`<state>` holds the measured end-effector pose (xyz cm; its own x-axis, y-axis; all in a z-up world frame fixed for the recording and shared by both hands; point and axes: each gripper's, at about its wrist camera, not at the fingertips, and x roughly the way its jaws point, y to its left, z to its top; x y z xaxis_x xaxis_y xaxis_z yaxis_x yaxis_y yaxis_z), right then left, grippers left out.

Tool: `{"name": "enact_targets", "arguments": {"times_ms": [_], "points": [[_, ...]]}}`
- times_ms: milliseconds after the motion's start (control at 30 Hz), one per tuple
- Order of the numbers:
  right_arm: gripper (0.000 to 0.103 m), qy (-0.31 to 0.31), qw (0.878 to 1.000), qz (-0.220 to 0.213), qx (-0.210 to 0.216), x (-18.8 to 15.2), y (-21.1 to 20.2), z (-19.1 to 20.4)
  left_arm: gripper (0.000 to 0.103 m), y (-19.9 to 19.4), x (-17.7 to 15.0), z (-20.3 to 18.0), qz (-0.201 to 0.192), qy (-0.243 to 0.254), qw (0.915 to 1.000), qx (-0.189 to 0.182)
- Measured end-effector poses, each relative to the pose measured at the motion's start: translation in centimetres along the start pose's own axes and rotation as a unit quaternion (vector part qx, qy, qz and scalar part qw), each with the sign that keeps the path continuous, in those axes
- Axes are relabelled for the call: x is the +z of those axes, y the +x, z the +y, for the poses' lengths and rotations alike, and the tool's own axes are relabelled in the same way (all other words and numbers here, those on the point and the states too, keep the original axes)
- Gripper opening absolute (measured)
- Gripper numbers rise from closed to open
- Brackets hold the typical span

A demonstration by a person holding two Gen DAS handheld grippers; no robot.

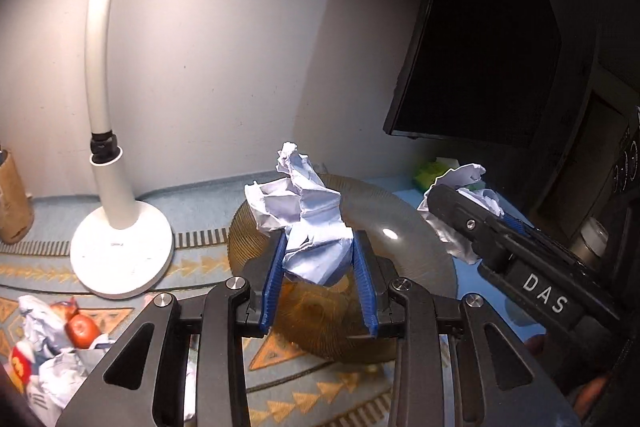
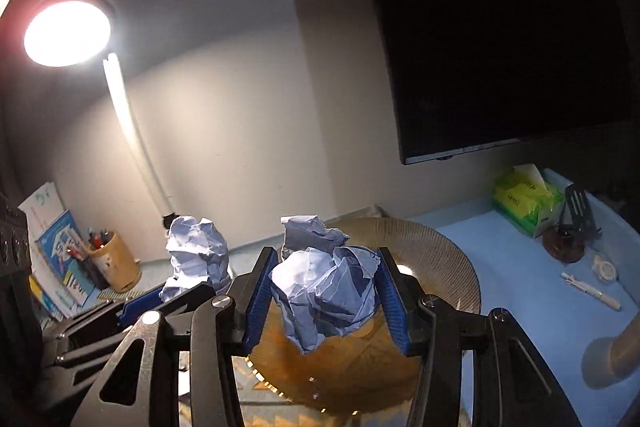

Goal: Organize objects
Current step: 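Carry the paper ball with the right gripper while the left gripper grasps another paper ball, then open both grippers to drop the paper balls into the amber bowl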

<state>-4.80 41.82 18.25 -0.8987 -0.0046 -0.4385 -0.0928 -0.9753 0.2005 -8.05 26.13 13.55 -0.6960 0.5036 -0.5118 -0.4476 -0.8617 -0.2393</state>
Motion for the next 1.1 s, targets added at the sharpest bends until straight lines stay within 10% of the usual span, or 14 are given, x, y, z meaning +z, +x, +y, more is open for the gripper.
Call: {"name": "enact_targets", "arguments": {"times_ms": [367, 567, 1100], "points": [[0.048, 0.045, 0.997, 0.058, -0.037, -2.9, 7.0, -4.4, 0.03, 5.5, -2.7, -1.2, 0.037, 0.008, 0.9993, -0.007], [0.078, 0.061, 0.996, 0.051, -0.048, -3.0, 7.0, -5.5, 0.053, 5.7, -3.0, -1.4, 0.037, 0.023, 0.999, -0.002], [0.079, 0.076, 0.996, 0.019, -0.036, -3.5, 6.0, -5.7, 0.079, 4.9, -2.9, -1.1, 0.026, 0.018, 0.9994, -0.015]]}}
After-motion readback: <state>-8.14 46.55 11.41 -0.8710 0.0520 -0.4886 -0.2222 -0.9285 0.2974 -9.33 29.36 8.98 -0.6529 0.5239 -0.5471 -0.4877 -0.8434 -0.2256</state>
